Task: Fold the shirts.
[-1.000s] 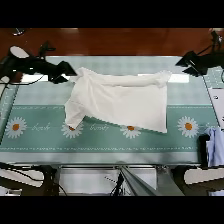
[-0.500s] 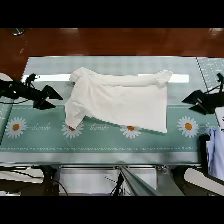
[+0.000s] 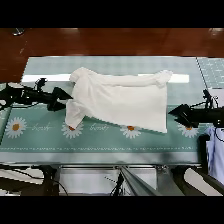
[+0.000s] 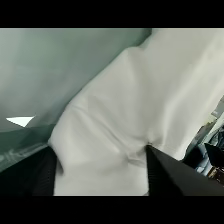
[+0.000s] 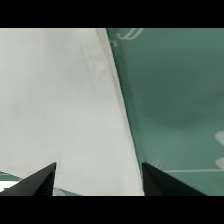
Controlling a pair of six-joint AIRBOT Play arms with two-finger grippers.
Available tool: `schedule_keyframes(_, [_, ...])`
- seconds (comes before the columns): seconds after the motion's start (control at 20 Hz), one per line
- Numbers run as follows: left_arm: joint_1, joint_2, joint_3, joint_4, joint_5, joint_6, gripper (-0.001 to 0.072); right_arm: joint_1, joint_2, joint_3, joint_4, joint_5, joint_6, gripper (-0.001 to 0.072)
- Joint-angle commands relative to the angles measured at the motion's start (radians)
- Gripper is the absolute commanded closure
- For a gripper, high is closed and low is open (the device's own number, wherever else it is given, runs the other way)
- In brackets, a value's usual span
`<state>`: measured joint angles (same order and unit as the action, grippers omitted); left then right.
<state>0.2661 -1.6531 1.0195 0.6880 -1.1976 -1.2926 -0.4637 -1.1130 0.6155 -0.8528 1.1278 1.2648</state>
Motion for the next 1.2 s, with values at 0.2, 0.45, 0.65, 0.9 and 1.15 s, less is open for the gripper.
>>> schedule_keyframes(0.2, [-0.016,-0.011,0.009,-0.046,-0.003,0.069,0.0684,0.046,0.002,-0.013,-0.136,0.044,0.115,0.0094])
schedule_keyframes(0.45, [-0.017,-0.011,0.012,-0.046,-0.003,0.069,0.0684,0.151,-0.073,-0.013,-0.174,0.036,0.163,0.0094])
schedule_keyframes(0.65, [-0.017,-0.011,0.011,-0.046,-0.008,0.069,0.0684,0.271,-0.146,0.0,-0.1,-0.049,0.151,0.0099])
schedule_keyframes(0.9, [-0.016,0.011,0.013,-0.129,-0.063,0.113,0.0684,0.354,-0.162,0.139,0.034,-0.025,0.034,0.0692])
schedule_keyframes(1.15, [-0.009,0.241,0.229,-0.457,-0.065,0.215,0.0685,0.348,-0.114,0.763,-0.16,0.132,0.132,0.0693])
